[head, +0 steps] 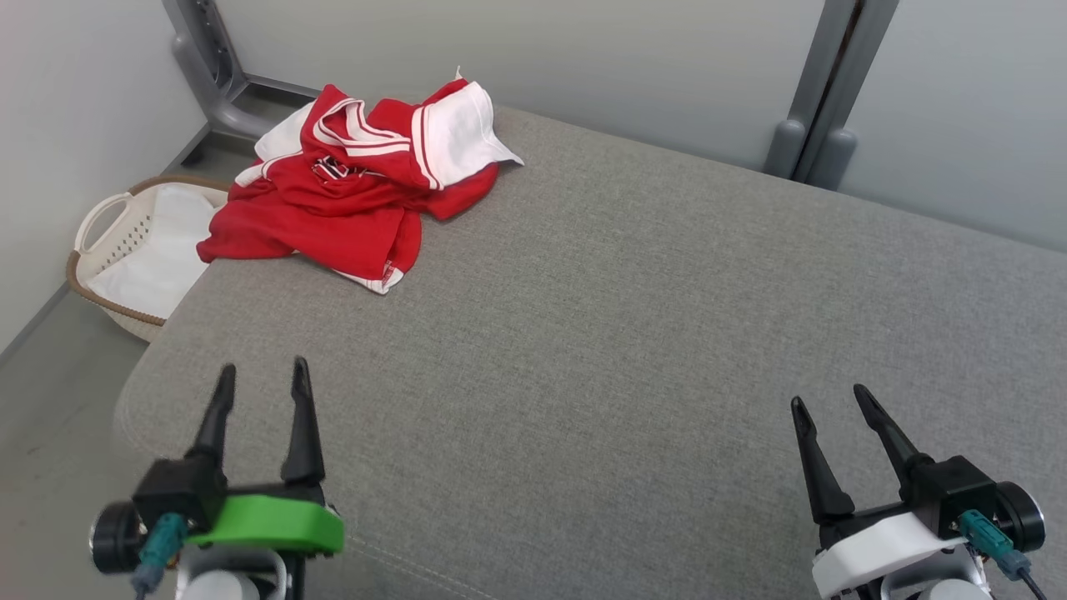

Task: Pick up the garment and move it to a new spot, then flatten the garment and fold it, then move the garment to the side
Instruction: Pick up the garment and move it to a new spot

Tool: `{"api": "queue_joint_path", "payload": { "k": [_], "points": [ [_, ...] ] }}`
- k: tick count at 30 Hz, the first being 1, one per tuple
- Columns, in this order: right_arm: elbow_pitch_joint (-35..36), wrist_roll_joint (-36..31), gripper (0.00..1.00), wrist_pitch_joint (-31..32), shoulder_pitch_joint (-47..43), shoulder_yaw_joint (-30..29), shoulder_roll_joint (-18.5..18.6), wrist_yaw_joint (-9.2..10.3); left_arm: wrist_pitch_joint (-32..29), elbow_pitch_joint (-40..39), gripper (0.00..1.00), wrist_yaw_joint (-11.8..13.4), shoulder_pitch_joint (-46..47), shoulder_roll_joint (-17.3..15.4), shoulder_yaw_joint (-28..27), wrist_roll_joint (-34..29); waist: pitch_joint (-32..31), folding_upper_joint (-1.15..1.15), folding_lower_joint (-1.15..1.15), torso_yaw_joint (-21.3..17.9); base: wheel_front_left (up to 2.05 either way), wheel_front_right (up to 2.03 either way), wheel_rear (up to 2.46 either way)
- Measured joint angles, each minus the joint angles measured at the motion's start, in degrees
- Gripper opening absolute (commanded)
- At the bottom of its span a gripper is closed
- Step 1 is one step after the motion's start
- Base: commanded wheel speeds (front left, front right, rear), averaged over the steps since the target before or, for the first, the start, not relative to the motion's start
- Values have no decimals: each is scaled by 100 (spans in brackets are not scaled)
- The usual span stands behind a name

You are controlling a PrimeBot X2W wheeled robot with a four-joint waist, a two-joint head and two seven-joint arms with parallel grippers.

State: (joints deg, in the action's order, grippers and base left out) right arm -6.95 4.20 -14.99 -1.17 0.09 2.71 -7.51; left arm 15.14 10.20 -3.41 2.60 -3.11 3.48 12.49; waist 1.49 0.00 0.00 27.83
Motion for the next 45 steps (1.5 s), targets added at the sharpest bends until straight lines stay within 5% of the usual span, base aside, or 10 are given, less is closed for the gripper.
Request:
{"api": "queue_joint_path", "payload": {
  "k": [9, 18, 28, 38, 45],
  "points": [
    [126, -437, 100, 0, 403, -13, 0, 0, 1, -244, 100, -265, 1941, -650, -527, -126, 516, 0, 0, -194, 0, 0, 0],
    [255, -979, 100, 0, 1000, 197, 0, -1, -62, 1616, 100, -365, 4200, -1445, -512, -35, 1293, 0, 0, -645, 0, 0, 0],
    [500, -1194, 100, 0, 1390, 267, 3, -1, -1089, 3869, 100, -390, 5725, -1726, -379, 604, 2267, 0, 1, -1235, 0, 0, 0],
    [557, -1240, 100, -1, 1496, 330, 3, -1, -2191, 5035, 100, -396, 6339, -1919, -153, 705, 3011, 0, 1, -1692, 0, 0, 0],
    [639, -1233, 100, -21, 1589, 369, -21, -3, -2393, 5543, 100, -23, 6369, -1981, -58, 591, 3316, 0, 0, -1879, 0, 0, 0]
  ]
}}
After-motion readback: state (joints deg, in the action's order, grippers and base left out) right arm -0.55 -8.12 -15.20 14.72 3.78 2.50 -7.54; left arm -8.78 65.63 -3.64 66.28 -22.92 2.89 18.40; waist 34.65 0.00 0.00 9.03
